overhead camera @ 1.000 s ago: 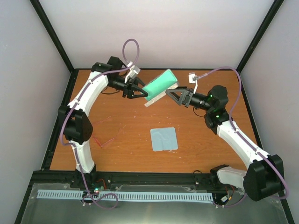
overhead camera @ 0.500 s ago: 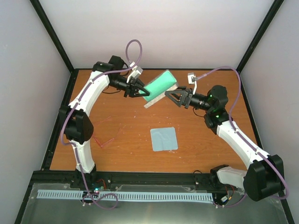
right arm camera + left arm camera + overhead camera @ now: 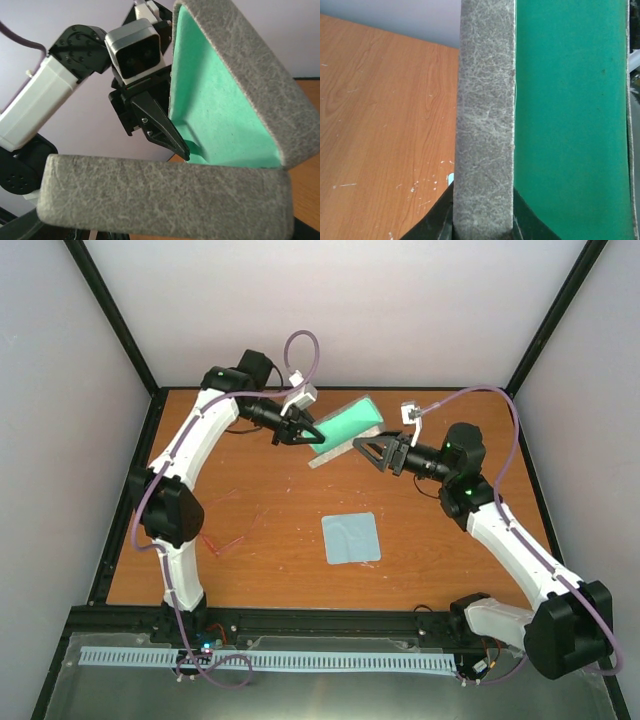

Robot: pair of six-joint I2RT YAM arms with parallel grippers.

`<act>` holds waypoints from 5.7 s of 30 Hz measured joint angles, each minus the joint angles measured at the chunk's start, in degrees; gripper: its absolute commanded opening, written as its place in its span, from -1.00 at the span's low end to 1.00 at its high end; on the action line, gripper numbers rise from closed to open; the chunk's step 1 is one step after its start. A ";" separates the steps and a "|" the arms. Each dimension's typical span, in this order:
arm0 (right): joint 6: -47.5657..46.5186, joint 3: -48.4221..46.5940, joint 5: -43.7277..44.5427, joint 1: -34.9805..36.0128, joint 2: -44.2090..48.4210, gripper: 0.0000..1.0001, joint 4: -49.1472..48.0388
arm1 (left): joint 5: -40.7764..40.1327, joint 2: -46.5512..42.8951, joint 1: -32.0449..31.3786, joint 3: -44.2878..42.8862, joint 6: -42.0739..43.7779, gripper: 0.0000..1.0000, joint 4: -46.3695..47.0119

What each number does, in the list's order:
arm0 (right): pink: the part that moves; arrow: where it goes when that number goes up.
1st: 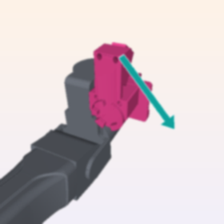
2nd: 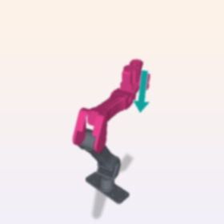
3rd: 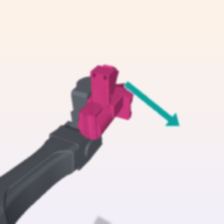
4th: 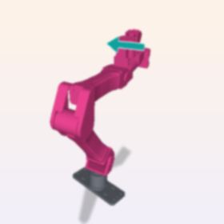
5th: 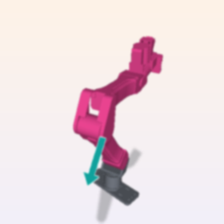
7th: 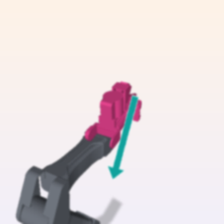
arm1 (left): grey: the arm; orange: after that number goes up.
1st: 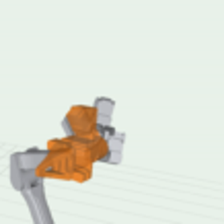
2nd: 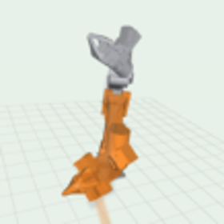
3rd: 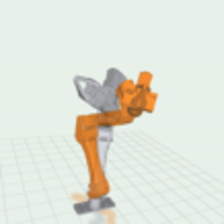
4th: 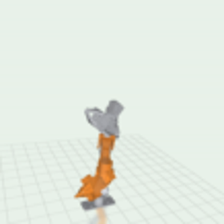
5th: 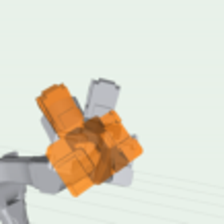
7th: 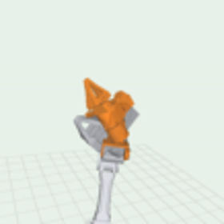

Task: Organize the sunglasses
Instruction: Place the sunglasses case at the center of the board, then fold the glasses cleaning cloth at the center of the board.

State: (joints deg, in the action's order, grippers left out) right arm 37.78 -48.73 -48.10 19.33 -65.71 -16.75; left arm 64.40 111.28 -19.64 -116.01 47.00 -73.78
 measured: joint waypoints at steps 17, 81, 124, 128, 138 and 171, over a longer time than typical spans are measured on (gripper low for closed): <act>-1.29 7.19 8.87 -2.51 3.87 0.71 10.40 | -11.56 -0.02 0.00 -1.29 -0.98 -0.99 5.62; -5.20 7.89 28.15 -5.11 14.27 0.77 33.73 | -48.17 8.35 -5.38 26.01 13.18 -0.01 47.78; -3.21 5.77 20.61 12.07 -6.56 -0.89 61.33 | -30.18 -22.97 -6.91 51.49 5.38 -0.47 46.47; -2.69 5.77 21.11 13.35 -12.31 -0.94 60.96 | -29.88 -22.71 -7.06 51.49 5.46 -0.47 46.47; -2.38 4.48 24.81 13.44 -17.84 -0.94 61.72 | -28.61 -22.71 -7.13 51.49 5.44 -0.50 46.47; -1.73 1.44 29.29 13.44 -25.86 -0.94 59.84 | -29.53 -5.27 -16.33 51.17 11.93 -0.85 43.34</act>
State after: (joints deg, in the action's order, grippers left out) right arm 36.05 -47.29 -18.81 32.77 -91.57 43.09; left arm 34.87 106.02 -35.97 -64.84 58.94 -30.44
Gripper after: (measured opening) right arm 0.028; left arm 0.072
